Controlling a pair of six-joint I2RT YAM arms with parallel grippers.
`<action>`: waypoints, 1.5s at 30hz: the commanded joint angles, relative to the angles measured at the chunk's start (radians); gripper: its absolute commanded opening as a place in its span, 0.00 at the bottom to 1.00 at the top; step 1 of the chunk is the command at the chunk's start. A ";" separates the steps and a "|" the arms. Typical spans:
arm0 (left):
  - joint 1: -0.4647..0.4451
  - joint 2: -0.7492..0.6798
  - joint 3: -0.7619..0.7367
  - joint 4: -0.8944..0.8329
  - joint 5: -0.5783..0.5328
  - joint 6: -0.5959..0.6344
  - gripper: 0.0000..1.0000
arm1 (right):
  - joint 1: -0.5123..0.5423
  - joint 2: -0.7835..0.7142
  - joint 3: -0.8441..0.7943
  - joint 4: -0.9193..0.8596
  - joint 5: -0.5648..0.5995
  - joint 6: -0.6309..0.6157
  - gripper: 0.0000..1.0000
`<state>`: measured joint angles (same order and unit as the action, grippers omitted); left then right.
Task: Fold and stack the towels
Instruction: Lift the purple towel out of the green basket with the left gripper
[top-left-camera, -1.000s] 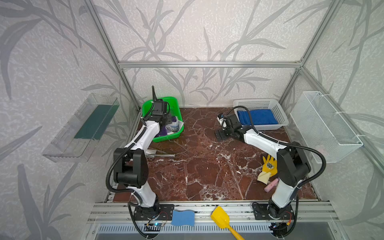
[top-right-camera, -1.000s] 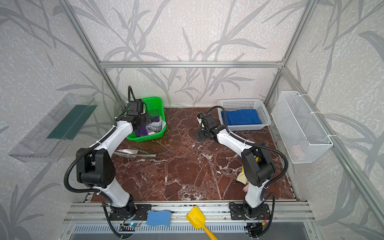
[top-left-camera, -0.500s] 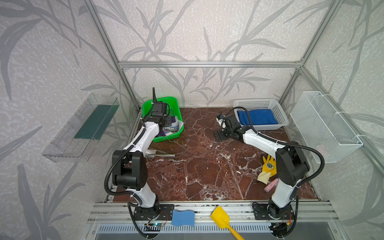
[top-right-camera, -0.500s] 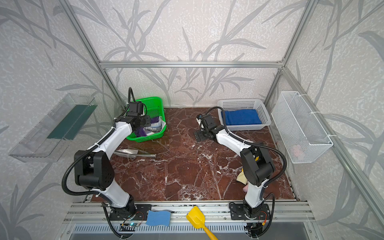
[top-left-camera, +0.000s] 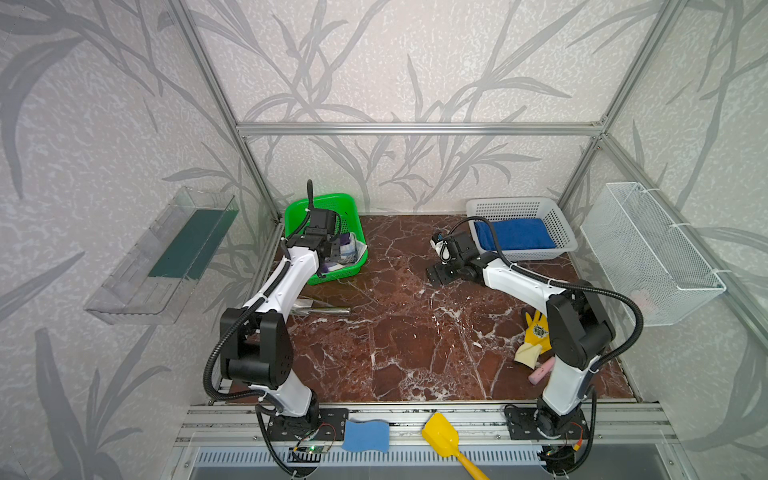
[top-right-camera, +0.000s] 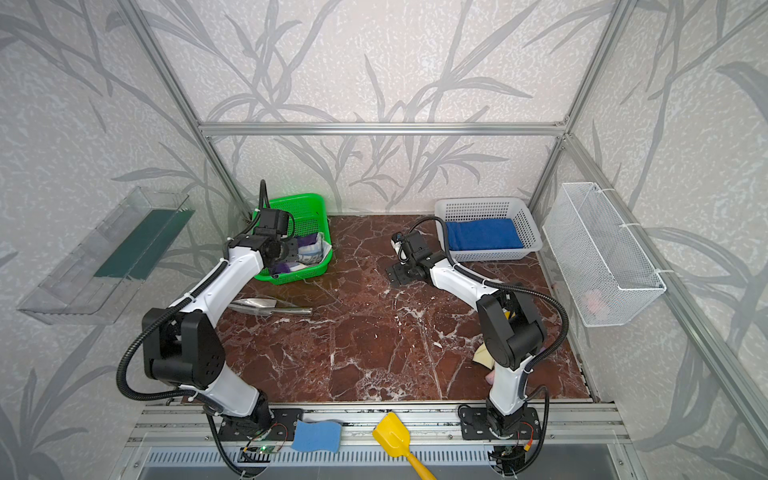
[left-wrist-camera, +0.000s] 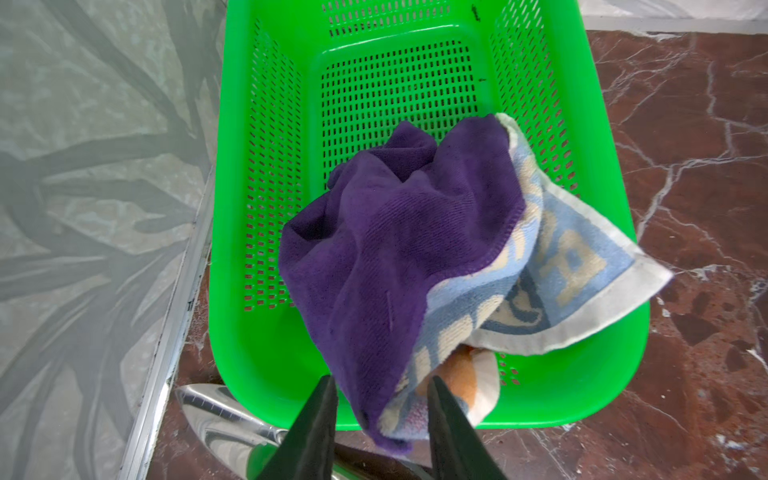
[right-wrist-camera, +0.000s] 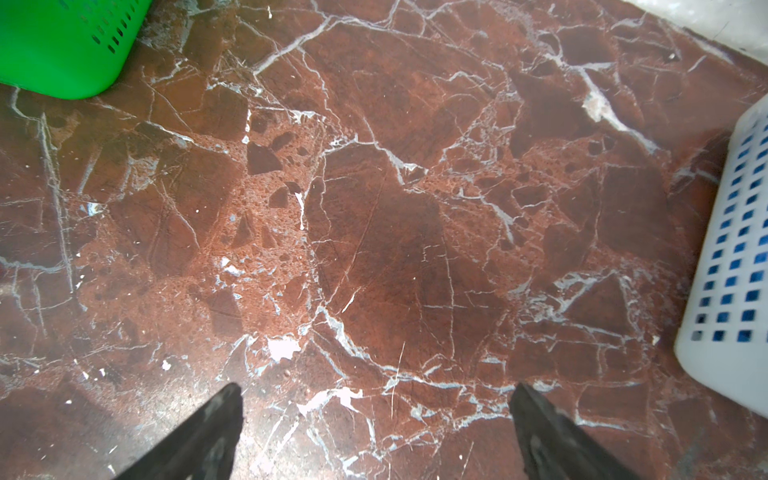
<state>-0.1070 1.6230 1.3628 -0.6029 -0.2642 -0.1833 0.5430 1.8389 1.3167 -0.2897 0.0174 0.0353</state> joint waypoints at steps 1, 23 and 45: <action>-0.003 -0.015 -0.034 -0.019 -0.055 -0.010 0.38 | 0.005 0.012 0.004 -0.022 -0.009 -0.002 0.99; -0.002 0.049 -0.001 0.070 -0.115 0.016 0.28 | 0.008 0.037 0.035 -0.050 -0.013 -0.013 0.99; 0.000 0.121 0.044 0.115 -0.258 0.066 0.00 | 0.018 0.062 0.056 -0.069 0.000 -0.013 0.99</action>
<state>-0.1074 1.7409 1.3716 -0.4988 -0.4713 -0.1291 0.5529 1.8812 1.3434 -0.3386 0.0170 0.0284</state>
